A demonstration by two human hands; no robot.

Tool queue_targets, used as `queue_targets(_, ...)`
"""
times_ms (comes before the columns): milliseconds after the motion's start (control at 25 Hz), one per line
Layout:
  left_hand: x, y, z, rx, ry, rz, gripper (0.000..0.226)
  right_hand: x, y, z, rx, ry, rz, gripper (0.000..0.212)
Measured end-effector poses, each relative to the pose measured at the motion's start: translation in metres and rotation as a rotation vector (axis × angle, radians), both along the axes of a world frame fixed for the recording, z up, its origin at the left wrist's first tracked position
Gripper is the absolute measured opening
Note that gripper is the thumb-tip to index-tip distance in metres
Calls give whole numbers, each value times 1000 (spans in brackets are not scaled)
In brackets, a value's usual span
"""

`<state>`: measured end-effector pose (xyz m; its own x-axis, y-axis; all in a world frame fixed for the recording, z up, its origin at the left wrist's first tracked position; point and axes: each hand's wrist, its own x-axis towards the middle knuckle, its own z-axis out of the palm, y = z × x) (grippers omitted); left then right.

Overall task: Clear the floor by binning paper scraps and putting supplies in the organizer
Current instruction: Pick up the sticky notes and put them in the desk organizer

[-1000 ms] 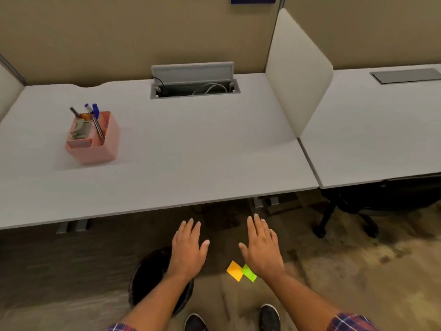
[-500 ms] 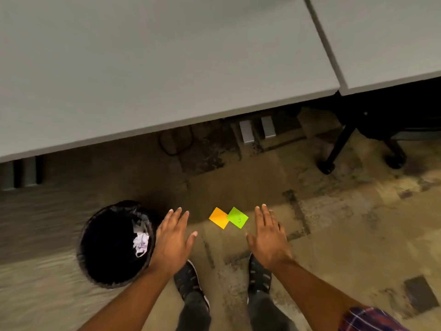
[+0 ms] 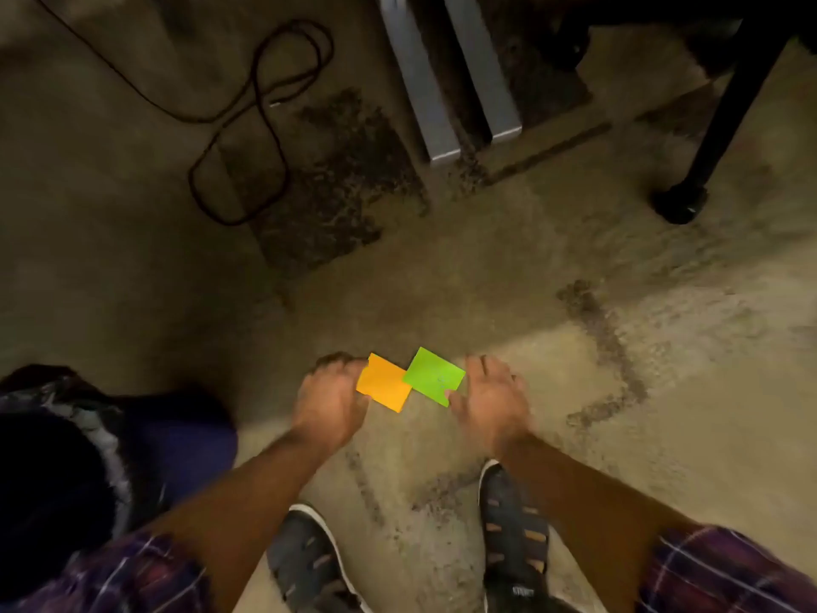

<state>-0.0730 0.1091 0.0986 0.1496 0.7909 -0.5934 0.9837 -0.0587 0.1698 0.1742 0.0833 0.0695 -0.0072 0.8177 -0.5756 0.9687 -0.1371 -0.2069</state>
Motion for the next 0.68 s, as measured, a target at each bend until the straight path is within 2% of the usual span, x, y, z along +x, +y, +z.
queue_targets(160, 6, 4, -67, 21, 45, -144, 62, -3, -2, -66, -25, 7, -37, 49)
queue_targets(360, 12, 3, -108, 78, 193, -469, 79, -7, -3, -101, 16, -59, -27, 57)
queue_targets(560, 11, 6, -110, 119, 201, -431, 77, -17, 5, -103, -10, -70, -45, 63)
queue_targets(680, 9, 13, -106, 60, 199, -332, 57, -23, 2, -101, -54, -67, -106, 64)
